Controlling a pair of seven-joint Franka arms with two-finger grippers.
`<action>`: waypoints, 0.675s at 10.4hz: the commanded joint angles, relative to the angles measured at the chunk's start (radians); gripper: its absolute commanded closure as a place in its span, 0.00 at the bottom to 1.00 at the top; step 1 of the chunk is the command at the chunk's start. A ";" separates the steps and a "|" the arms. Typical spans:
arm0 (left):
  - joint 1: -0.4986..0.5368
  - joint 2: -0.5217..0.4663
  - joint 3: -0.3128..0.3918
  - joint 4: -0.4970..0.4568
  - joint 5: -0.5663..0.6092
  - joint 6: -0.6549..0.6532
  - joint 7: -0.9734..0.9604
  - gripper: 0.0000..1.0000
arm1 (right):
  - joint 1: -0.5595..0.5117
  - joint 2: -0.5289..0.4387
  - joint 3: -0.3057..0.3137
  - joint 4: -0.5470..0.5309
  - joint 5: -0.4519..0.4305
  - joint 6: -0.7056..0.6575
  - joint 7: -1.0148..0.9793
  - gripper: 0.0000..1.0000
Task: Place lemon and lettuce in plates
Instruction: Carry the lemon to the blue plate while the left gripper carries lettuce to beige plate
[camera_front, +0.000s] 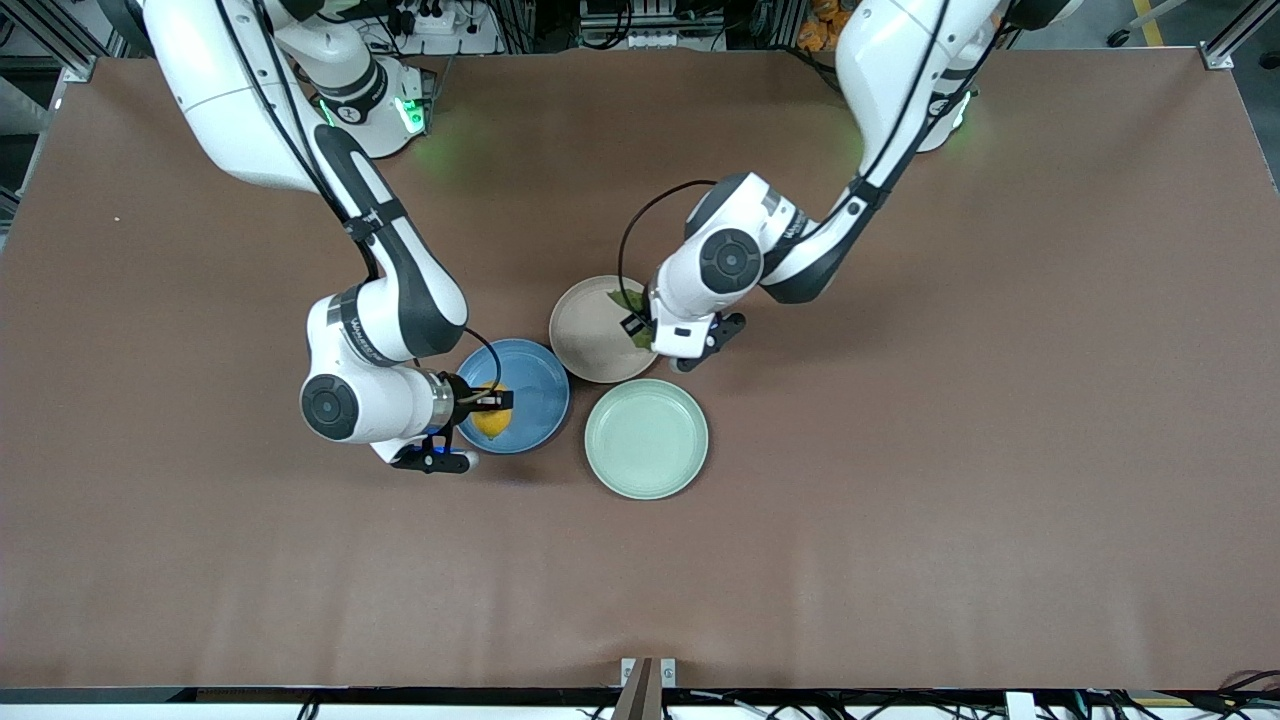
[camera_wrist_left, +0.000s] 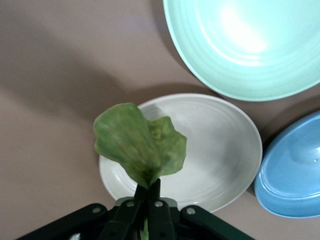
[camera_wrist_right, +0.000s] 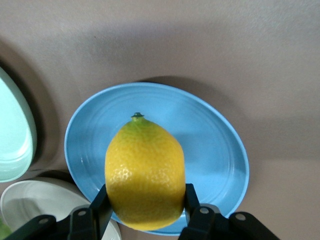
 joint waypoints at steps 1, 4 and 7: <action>-0.109 0.072 0.066 0.039 0.012 0.090 -0.081 1.00 | 0.012 0.018 -0.003 0.010 0.019 0.003 0.021 0.34; -0.157 0.092 0.088 0.039 0.014 0.133 -0.120 0.01 | 0.012 0.013 -0.002 0.016 0.019 -0.004 0.021 0.00; -0.131 0.017 0.096 0.038 0.145 0.110 -0.115 0.00 | -0.035 -0.004 -0.009 0.155 -0.002 -0.149 0.006 0.00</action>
